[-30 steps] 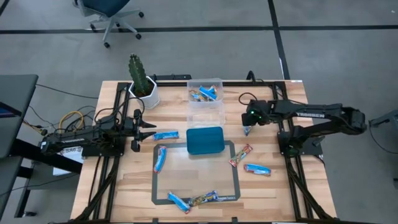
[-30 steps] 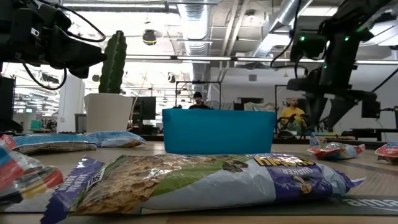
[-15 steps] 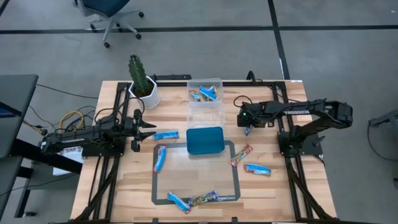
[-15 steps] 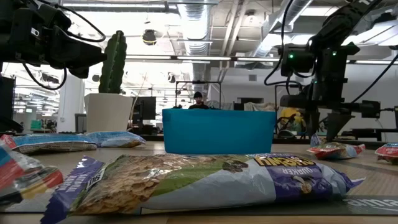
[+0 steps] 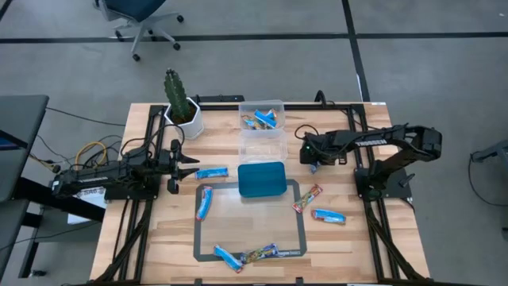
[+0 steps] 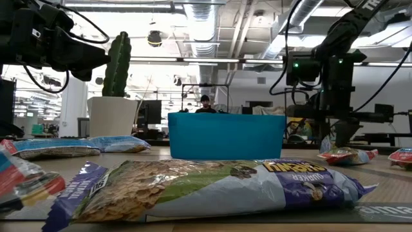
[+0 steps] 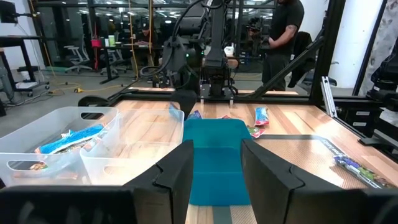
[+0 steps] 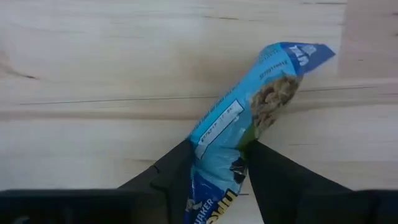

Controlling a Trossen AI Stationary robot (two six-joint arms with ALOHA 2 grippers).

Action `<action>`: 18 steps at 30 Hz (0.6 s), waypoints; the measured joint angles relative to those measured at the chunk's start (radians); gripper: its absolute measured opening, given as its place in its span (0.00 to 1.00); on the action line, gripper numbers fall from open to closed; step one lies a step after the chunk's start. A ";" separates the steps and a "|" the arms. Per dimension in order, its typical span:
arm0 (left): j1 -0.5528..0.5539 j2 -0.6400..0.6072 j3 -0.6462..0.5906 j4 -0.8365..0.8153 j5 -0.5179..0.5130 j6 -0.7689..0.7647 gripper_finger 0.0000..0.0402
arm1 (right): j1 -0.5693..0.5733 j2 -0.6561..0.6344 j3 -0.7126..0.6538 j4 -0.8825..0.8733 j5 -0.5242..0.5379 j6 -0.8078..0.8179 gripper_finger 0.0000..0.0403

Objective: Pick and place Granola Bars by type
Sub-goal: Put the blue granola bar into the bottom transparent bin

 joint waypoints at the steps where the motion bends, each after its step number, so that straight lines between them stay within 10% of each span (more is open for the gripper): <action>1: 0.000 0.000 0.000 0.000 0.000 0.000 0.31 | 0.002 -0.003 -0.001 0.005 0.000 0.000 0.32; 10: 0.000 0.000 0.000 0.000 0.000 0.000 0.31 | 0.001 -0.047 -0.006 0.014 0.022 -0.041 0.09; 18: 0.000 0.000 0.000 0.000 0.000 0.000 0.31 | 0.001 -0.056 0.012 0.019 0.034 -0.103 0.07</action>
